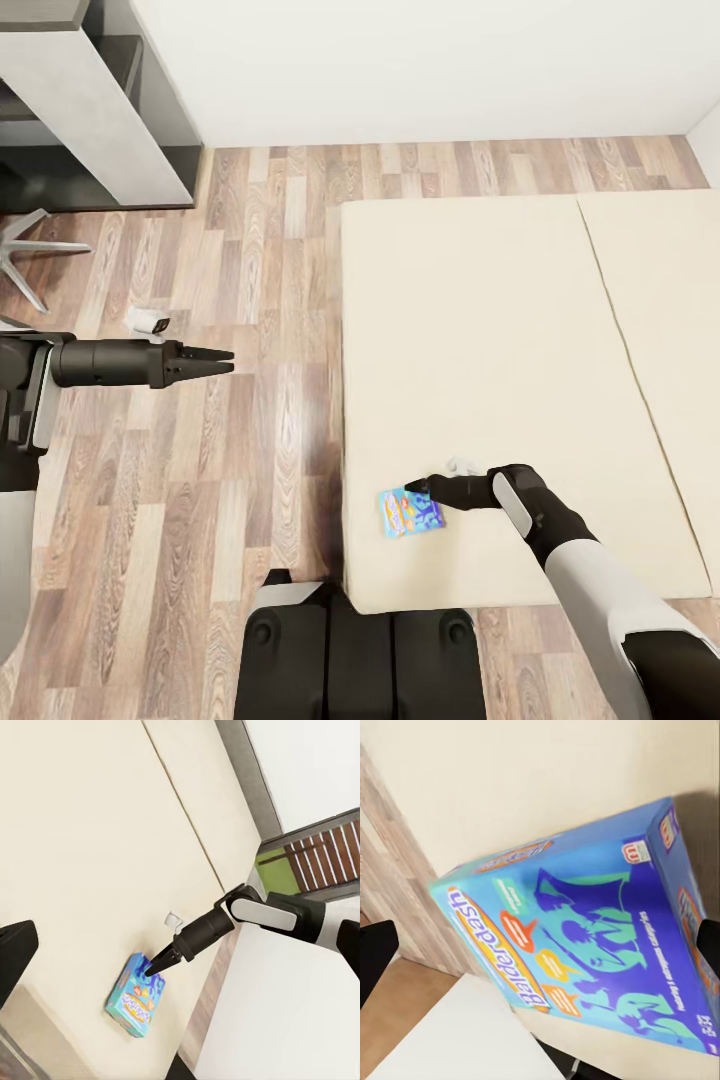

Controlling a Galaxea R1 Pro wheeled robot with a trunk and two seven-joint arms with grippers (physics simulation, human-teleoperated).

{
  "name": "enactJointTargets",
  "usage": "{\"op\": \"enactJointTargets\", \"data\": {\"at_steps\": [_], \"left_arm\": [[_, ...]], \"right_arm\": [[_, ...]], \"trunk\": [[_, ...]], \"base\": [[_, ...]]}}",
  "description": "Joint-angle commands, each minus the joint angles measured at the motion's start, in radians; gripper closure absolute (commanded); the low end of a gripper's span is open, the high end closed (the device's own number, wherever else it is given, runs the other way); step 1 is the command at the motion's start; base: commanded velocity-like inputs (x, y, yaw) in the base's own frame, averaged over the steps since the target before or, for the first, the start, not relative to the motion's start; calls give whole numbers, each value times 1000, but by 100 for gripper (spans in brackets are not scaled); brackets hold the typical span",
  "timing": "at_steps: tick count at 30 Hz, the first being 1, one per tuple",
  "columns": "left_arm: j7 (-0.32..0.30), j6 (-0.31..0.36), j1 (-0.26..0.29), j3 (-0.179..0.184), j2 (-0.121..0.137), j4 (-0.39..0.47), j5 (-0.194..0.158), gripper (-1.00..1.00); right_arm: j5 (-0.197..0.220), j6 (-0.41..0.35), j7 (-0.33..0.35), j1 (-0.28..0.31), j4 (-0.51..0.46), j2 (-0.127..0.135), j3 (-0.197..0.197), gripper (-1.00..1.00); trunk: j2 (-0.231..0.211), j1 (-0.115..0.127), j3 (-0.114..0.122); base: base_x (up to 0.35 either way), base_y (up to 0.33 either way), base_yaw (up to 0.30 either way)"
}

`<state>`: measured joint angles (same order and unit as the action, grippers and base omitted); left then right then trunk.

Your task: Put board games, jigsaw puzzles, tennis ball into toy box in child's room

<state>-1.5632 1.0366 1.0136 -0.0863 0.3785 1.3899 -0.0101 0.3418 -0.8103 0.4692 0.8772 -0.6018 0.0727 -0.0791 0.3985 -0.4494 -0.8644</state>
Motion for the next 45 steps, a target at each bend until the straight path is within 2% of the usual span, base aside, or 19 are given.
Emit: {"op": "enactJointTargets", "data": {"at_steps": [1,14,45], "left_arm": [[-3,11,0,0,0,0,-1,-100],[-3,11,0,0,0,0,-1,-100],[-3,11,0,0,0,0,-1,-100]], "right_arm": [[-1,-3,3,0,-1,1,-3,-100],[-1,-3,3,0,-1,0,-3,-100],[-1,-5,3,0,-1,2,-2,-100]], "trunk": [[2,-1,-1],[2,-1,-1],[2,-1,-1]], "base": [[0,142,0],[0,159,0],[0,8,0]]}}
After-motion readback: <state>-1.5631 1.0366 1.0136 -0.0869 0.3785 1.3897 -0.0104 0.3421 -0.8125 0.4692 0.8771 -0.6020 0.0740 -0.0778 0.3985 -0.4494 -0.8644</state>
